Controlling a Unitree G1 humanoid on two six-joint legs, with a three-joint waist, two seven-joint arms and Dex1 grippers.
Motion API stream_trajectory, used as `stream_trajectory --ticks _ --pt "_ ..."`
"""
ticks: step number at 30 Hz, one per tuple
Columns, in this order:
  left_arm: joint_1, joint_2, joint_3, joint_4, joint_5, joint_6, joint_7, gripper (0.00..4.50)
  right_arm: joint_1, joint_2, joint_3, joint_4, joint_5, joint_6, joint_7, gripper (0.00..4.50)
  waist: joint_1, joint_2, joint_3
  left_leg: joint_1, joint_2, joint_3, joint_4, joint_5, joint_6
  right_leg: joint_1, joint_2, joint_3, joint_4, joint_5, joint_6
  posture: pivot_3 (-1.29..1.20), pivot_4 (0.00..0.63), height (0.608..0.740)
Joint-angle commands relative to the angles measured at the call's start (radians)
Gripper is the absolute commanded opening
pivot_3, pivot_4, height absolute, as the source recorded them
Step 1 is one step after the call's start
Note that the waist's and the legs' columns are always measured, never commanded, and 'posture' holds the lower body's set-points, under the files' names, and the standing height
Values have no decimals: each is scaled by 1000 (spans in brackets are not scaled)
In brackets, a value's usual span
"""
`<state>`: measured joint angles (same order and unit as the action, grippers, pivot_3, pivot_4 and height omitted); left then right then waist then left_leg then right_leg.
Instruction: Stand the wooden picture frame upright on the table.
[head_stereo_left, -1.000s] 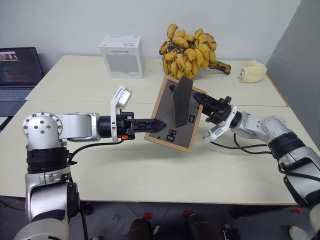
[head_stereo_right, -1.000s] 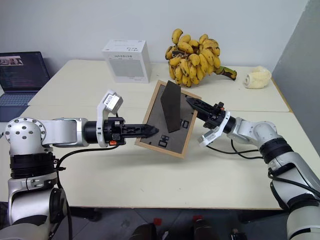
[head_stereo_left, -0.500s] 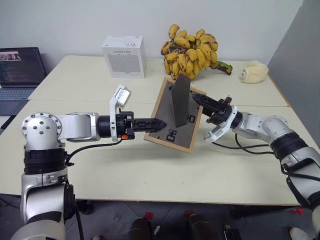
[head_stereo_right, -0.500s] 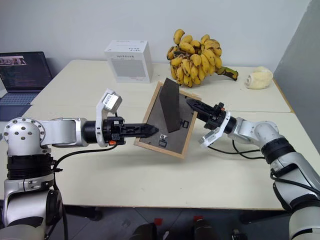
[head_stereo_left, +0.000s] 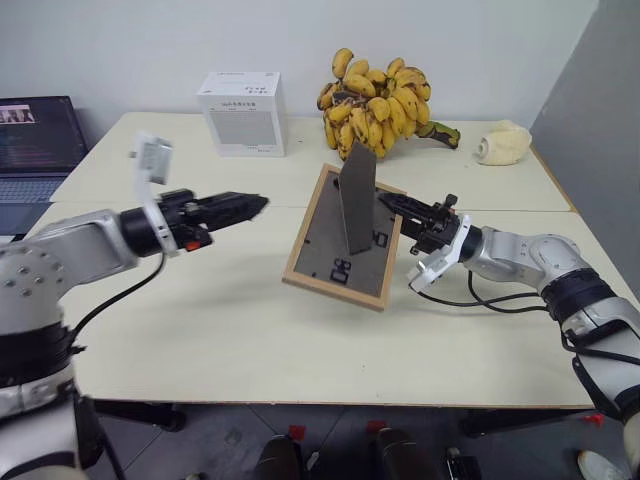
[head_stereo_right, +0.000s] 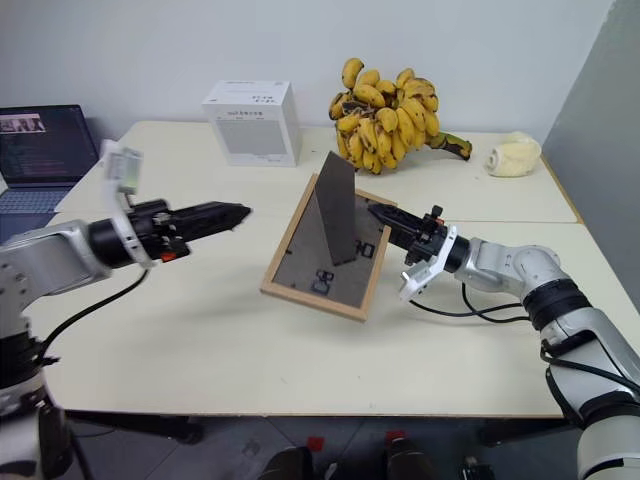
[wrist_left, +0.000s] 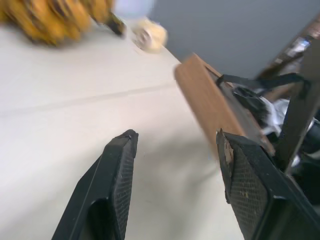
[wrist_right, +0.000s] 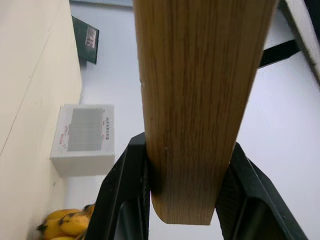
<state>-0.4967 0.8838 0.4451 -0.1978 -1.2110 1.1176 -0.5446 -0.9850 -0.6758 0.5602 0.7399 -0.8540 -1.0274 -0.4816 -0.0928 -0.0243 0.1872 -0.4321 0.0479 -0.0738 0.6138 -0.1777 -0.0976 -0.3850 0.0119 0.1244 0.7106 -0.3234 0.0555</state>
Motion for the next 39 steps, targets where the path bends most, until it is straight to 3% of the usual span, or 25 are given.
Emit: stream_trajectory --ticks 1,3,6,9,13,19,31,39 --pt "209 43 164 -211 10 -42 -94 2654 -12 69 -59 33 475 -4 401 1346 -7 0 0 0 1 0 0 0 0 1 0 0 0 0 0 0 150 740" --pt "379 58 233 -339 25 -50 -163 2654 48 137 -83 -63 840 208 775 1346 -14 -1 0 1 1 -1 -1 0 0 2 0 -2 -1 0 0 0 150 740" --pt "538 67 297 -456 52 -79 -212 2654 114 206 -140 -239 1202 575 1143 1346 -10 -1 1 3 2 -5 -1 0 0 8 0 -6 -2 0 -1 0 150 740" --pt "590 64 340 -490 47 -102 -199 2654 145 248 -189 -373 1391 886 1320 1346 16 1 2 6 1 -9 -1 0 0 12 -1 -10 -1 -3 -4 0 150 740" --pt "603 72 374 -486 22 -109 -170 2654 161 288 -238 -458 1511 1155 1429 1346 30 1 3 8 1 -9 -1 1 1 12 0 -11 1 -6 -4 0 150 740" --pt "638 102 444 -495 -31 -89 -157 2654 204 363 -282 -416 1520 1336 1503 1346 33 2 3 8 1 -8 -4 0 1 11 0 -11 0 -8 -5 0 150 740" --pt "644 170 464 -480 -113 -89 -108 2654 323 523 -299 -217 1316 1219 1503 1346 27 1 3 8 2 -7 -5 0 1 8 1 -10 1 -9 -5 0 150 740" --pt "648 200 466 -465 -130 -85 -109 2654 351 540 -314 -90 1209 1097 1533 1346 26 1 3 8 2 -6 -5 0 0 9 1 -10 0 -10 -4 0 150 740"
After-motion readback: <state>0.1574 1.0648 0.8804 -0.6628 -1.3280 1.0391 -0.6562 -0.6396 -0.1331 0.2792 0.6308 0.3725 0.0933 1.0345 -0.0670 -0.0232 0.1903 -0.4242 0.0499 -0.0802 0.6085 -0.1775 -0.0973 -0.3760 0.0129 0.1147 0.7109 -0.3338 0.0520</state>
